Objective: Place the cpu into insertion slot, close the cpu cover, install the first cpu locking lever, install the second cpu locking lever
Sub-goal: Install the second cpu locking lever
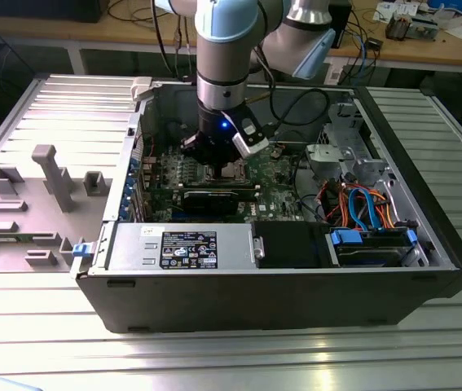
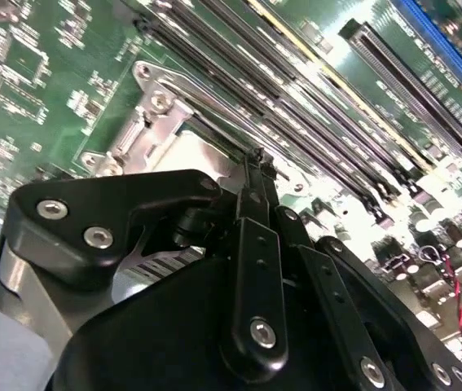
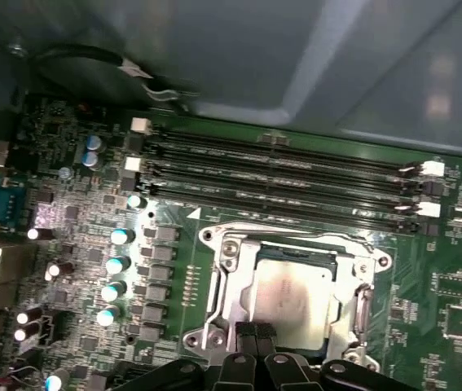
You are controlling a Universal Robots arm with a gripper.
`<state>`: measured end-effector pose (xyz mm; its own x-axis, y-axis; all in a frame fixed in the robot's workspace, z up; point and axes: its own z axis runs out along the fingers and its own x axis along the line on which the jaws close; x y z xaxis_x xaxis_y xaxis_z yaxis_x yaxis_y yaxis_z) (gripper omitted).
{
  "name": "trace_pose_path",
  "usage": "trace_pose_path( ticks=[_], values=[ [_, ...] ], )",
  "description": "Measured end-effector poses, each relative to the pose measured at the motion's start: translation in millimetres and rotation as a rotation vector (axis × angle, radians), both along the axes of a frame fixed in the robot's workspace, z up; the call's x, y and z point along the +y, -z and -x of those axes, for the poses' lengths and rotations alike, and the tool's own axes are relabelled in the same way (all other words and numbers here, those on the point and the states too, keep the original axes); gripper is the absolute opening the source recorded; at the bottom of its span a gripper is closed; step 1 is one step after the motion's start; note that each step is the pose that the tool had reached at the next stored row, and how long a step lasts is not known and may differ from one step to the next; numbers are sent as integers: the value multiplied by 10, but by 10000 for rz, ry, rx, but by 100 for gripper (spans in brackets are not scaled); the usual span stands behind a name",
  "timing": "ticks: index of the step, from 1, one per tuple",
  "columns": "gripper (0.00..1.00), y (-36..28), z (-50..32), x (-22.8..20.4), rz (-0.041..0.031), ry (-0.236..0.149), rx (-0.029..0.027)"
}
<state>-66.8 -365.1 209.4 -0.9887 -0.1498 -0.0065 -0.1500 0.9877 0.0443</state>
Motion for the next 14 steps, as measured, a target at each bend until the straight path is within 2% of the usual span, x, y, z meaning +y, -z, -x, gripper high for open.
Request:
trace_pose_path(
  ticks=[4, 5, 7, 10, 14],
  values=[
    [11, -14, -12, 1, 65, 2, 5],
    [11, -46, -14, 3, 102, -2, 3],
    [11, -85, -13, 3, 129, -1, 3],
    [11, -207, -13, 10, 192, 1, 3],
    [11, -319, -14, 17, 266, -2, 4]
  ],
)
